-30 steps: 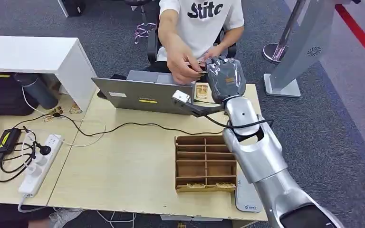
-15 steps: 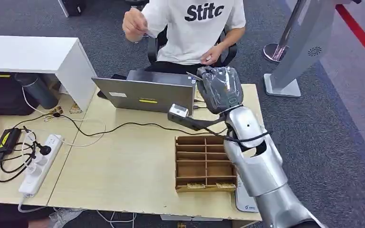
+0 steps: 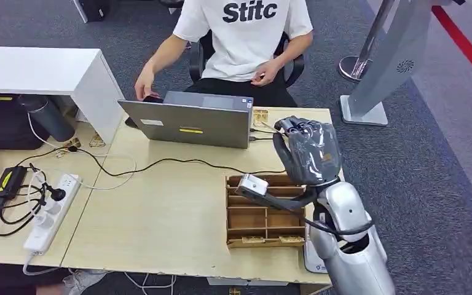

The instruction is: Pass the card to the sensor for recognition and then transmit it.

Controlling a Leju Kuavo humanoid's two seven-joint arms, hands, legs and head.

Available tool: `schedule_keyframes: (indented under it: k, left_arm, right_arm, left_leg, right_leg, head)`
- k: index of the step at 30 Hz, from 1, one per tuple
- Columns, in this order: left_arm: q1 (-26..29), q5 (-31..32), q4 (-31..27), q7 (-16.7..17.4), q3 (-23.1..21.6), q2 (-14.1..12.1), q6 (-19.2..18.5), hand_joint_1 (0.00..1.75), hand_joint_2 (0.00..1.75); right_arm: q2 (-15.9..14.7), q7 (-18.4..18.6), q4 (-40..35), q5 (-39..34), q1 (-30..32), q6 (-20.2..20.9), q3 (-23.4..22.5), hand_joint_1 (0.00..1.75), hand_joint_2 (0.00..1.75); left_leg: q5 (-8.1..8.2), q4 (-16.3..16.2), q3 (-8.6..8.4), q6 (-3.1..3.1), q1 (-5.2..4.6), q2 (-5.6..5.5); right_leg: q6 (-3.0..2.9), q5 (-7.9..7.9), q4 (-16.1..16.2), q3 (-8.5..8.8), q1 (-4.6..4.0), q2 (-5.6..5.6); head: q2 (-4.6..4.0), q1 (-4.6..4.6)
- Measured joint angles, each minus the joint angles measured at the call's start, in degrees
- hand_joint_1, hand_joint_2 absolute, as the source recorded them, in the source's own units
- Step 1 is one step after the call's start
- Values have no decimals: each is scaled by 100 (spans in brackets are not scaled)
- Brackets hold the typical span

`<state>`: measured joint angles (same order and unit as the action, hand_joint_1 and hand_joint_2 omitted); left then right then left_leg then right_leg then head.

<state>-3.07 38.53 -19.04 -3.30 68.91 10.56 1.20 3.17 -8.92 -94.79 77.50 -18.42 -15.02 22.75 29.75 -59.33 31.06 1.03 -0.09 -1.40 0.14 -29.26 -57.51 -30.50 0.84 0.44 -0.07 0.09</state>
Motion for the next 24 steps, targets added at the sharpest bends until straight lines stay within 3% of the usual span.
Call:
schedule_keyframes:
  k: [4, 7, 11, 17, 24]
  left_arm:
    - [-2, -18, -2, 0, 11, 7, 11, 0, 175]
    - [-8, -193, -13, -24, 112, 55, 153, 0, 175]
    - [-1, -415, -161, -26, 323, 181, 343, 0, 175]
    - [-15, -573, -424, -37, 582, 354, 428, 0, 175]
    - [-23, -546, -514, 81, 627, 393, 514, 0, 175]
  right_arm:
    - [-15, -4, -59, -33, 32, 0, -4, 175, 175]
    - [-22, 46, -379, -455, 429, 24, -147, 175, 175]
    - [-22, 83, -1166, -1337, 1333, 443, -664, 175, 175]
    - [94, 267, -1900, -1322, 2356, 951, -1425, 175, 175]
    - [321, 577, -2127, -1060, 2746, 1261, -1915, 175, 175]
  left_leg:
    - [0, -1, -2, 0, 1, 0]
    - [1, -2, 1, 1, 1, -16]
    - [7, -2, 15, 7, 1, -20]
    - [12, -2, 14, 12, -1, -14]
    - [8, -2, 9, 12, -1, -7]
  right_leg:
    - [0, 0, 0, -1, 0, 0]
    - [3, -4, 1, 0, 0, -9]
    - [3, -5, 5, -4, 2, -14]
    - [5, -6, 9, -4, 3, -10]
    - [5, -3, 7, -2, 2, -8]
  head:
    - [0, 0]
    - [0, 0]
    - [0, 0]
    - [0, 2]
    - [0, 0]
